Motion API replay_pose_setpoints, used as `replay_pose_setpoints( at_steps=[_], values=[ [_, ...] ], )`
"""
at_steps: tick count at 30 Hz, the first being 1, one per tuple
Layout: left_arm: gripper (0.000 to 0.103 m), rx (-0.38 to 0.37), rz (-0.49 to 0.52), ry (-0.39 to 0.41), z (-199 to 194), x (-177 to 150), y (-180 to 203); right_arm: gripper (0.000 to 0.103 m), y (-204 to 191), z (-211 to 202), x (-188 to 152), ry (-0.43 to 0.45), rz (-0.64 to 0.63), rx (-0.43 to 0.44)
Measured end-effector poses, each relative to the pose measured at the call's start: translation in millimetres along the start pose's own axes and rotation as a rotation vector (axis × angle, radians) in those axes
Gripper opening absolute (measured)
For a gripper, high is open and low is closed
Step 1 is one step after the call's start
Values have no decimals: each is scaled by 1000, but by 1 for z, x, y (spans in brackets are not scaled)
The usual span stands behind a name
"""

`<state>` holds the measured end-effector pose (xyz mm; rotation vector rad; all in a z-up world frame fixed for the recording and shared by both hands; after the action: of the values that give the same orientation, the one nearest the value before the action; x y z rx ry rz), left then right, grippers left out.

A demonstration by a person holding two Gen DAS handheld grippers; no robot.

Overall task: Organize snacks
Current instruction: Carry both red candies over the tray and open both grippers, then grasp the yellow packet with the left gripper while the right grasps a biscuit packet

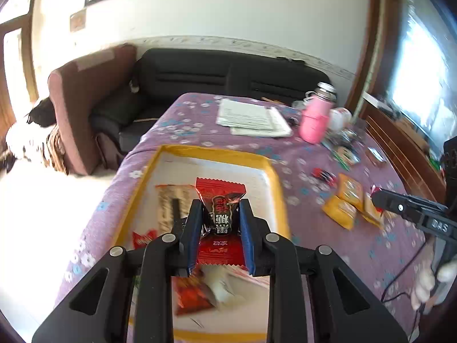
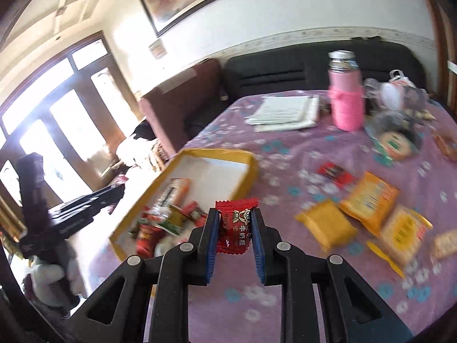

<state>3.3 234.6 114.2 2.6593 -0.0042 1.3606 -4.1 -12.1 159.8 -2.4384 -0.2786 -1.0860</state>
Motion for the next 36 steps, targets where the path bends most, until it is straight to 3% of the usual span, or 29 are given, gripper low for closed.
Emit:
replay_pose_setpoints(
  at_steps=[5, 9, 14, 17, 19, 21, 26, 31, 33, 36],
  values=[
    [23, -8, -113, -39, 43, 4, -37, 22, -33, 84, 15, -128, 5, 7],
    [23, -40, -148, -88, 79, -1, -42, 22, -38, 153, 7, -231, 0, -68],
    [23, -65, -192, -147, 114, -8, -46, 22, -24, 194, -8, -274, 36, -111],
    [23, -36, -205, -159, 124, -13, -49, 26, -25, 207, -13, -290, 35, -109],
    [30, -34, -208, -162, 125, -14, -49, 26, -26, 209, -12, -278, 29, -106],
    [36, -41, -215, -171, 126, -15, -49, 32, -24, 209, -11, -272, 41, -107],
    [39, 7, -108, -120, 94, -15, -31, 36, -25, 177, -4, -215, 55, -69],
    [85, 117, 12, 45, 25, -11, 1, 38, -19, 113, -1, -135, 59, -25],
    [86, 123, 45, 91, 0, -14, 17, 42, -9, 89, -1, -105, 38, -48],
    [85, 76, 46, 84, -27, -27, 34, 50, 17, 65, 0, -75, -30, -144]
  ],
)
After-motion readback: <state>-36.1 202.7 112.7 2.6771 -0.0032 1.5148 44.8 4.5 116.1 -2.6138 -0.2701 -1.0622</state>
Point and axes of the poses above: each gripper's, at about its wrist camera, not at the fingertips, and z roughly the way its jaws point, y to its right, x to its top, the point moved 4 cm from there along z, roughly the way its jaws point, and after that the axes turned 5 degrees about y, right-handed, at the moved point
